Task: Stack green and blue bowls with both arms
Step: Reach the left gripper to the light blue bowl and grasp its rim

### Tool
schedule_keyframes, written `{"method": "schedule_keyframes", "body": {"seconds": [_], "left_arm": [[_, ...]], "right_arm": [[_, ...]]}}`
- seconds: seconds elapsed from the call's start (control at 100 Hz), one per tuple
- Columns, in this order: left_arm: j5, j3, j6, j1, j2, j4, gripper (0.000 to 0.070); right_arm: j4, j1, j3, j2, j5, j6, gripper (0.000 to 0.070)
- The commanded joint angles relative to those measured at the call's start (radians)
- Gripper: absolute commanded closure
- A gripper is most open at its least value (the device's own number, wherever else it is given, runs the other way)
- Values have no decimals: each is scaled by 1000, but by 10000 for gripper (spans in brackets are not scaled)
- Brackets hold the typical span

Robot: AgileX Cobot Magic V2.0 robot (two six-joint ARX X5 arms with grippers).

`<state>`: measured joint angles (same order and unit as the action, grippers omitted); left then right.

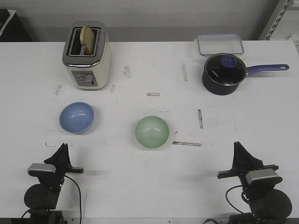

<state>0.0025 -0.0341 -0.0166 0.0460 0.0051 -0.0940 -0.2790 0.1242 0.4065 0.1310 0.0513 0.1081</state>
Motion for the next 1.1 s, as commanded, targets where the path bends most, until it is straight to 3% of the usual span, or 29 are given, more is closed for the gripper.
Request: {"method": "schedule_keyframes", "body": {"seconds": [0.0,0.22,0.53,1.089], "left_arm": [[-3,22,4,-2,-2,-16,699],[-2,4,-86,-2,-2,-92,699],[-5,-174,-78,-2,109,-24,699],[-3,-589,-79,-2,598,93,699]], "right_arm": [[14,1,0,-2,0,-3,694],[14,1,0,-2,0,-3,694],[14,1,0,-2,0,-3,694],[14,1,0,-2,0,-3,694]]}}
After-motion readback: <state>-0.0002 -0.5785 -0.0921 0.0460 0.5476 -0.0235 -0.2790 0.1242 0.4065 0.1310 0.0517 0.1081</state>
